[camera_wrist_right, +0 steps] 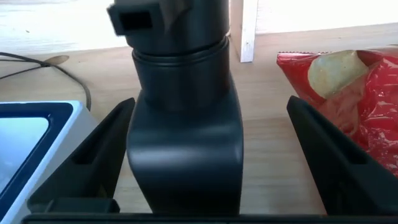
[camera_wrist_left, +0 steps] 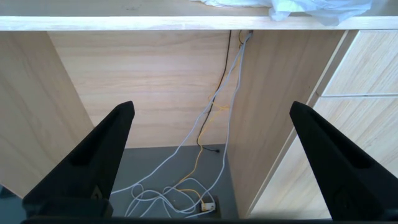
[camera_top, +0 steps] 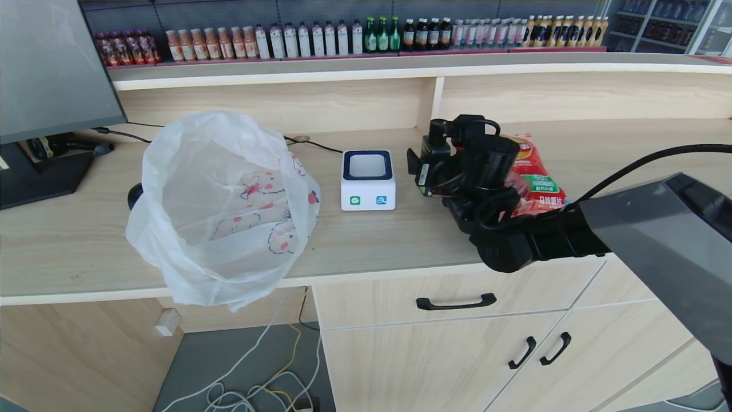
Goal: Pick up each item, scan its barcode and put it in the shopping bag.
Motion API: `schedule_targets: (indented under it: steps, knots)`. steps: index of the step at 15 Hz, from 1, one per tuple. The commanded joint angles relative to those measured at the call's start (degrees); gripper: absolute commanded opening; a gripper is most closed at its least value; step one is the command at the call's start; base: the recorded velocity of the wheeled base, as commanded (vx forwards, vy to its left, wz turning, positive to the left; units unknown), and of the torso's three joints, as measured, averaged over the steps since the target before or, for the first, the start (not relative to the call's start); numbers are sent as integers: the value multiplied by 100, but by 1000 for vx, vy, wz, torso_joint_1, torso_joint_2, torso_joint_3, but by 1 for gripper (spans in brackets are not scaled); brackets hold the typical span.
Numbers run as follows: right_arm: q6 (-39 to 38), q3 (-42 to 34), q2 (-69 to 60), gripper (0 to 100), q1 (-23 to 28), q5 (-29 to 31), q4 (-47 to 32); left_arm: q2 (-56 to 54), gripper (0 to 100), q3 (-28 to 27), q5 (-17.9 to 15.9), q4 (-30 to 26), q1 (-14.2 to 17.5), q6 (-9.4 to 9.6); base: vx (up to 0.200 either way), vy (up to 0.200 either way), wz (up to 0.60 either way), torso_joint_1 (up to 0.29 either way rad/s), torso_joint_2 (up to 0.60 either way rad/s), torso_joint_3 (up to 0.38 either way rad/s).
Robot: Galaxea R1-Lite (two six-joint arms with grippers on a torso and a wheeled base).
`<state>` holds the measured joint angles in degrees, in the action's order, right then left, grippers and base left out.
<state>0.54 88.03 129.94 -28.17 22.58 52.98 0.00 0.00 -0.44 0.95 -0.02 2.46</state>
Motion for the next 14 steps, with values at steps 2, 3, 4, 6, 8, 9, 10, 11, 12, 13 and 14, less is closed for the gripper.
schedule_targets:
  steps: [2,3,4,6,8,9,10,11,12,13,14]
  knots:
    - [-1,4,102,100,-4,1,11,0,100,0,0,2,2,0,0,0,0,0,0,0]
    - [-1,4,111,100,-4,1,28,0,100,0,0,2,2,0,0,0,0,0,0,0]
    - [-1,4,111,100,-4,1,28,0,100,0,0,2,2,0,0,0,0,0,0,0]
    - [8,4,207,100,-4,1,134,0,100,0,0,2,2,0,0,0,0,0,0,0]
    - [8,4,207,100,-4,1,151,0,100,0,0,2,2,0,0,0,0,0,0,0]
    - [-1,4,207,0,-4,10,151,0,100,0,0,2,2,0,0,0,0,0,0,0]
    - [8,-5,207,0,-4,10,151,0,100,0,0,2,2,0,0,0,0,0,0,0]
    - [8,13,207,0,-4,19,151,0,100,0,0,2,2,0,0,0,0,0,0,0]
    - [8,13,198,0,-4,36,151,0,100,0,0,2,2,0,0,0,0,0,0,0]
    - [8,13,198,0,-4,27,151,0,100,0,0,2,2,0,0,0,0,0,0,0]
    - [8,13,181,0,-4,19,160,0,100,0,0,2,2,0,0,0,0,0,0,0]
